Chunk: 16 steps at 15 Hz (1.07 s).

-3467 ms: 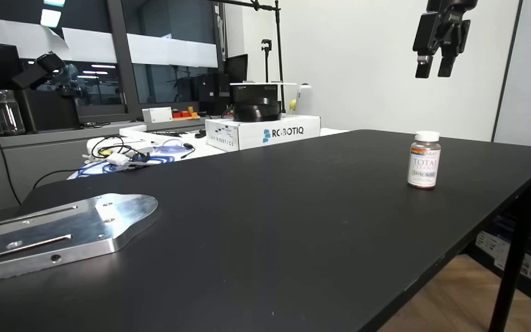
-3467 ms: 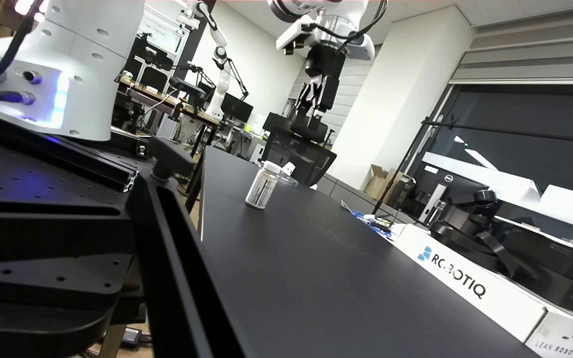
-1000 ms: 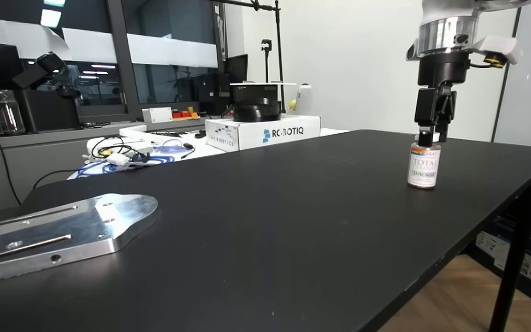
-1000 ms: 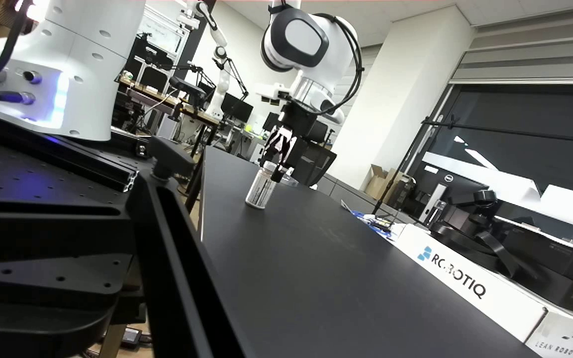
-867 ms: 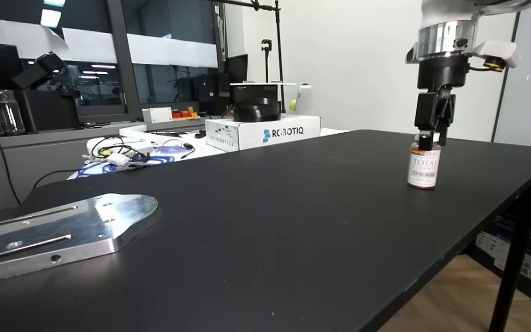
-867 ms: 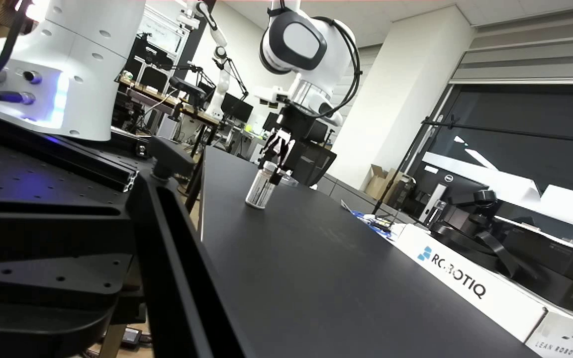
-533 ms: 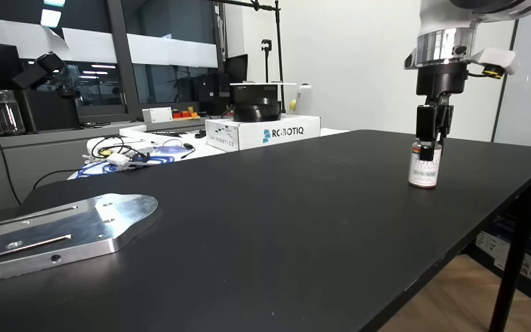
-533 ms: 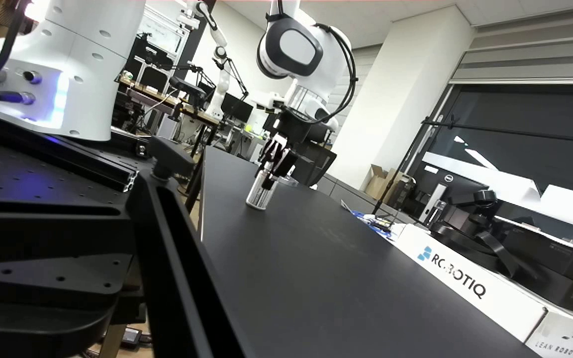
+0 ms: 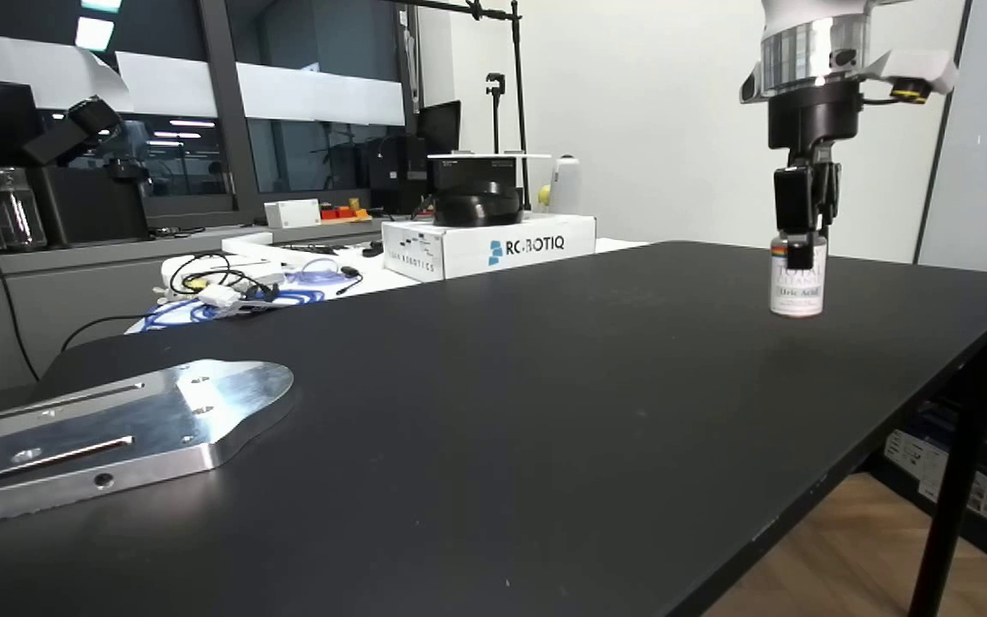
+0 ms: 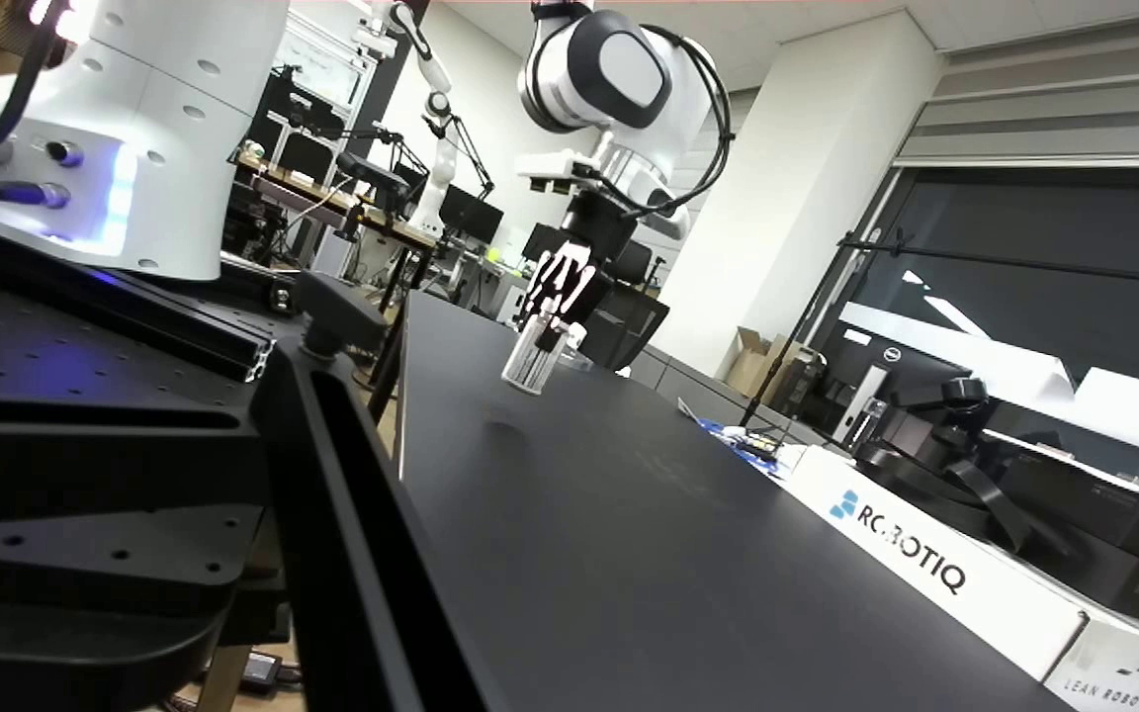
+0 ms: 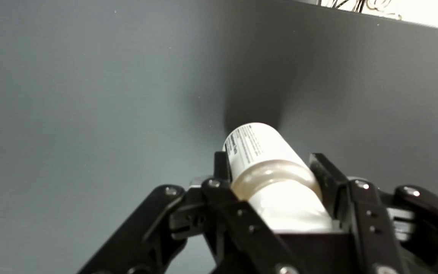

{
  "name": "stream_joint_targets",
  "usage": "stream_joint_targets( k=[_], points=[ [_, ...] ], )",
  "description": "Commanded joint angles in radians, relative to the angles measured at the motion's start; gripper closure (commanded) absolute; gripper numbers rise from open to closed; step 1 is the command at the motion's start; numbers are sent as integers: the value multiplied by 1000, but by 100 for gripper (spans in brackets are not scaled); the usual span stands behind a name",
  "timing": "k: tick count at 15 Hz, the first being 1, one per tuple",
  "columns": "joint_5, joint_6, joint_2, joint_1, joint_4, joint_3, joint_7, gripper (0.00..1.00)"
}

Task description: Move the bottle backwards

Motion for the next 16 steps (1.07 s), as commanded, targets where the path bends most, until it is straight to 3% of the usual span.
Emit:
stream_joint_targets(
  k=[1,2,3,6,16],
  points=[
    [-84,-96,-140,9,-6,16,104,69],
    [-93,-120,-172,10,-8,25,105,69],
    [-55,-71,-94,5,5,10,45,44],
    [-70,-109,-156,6,0,23,57,44],
    [-71,-109,-160,6,-6,23,60,44]
  ],
)
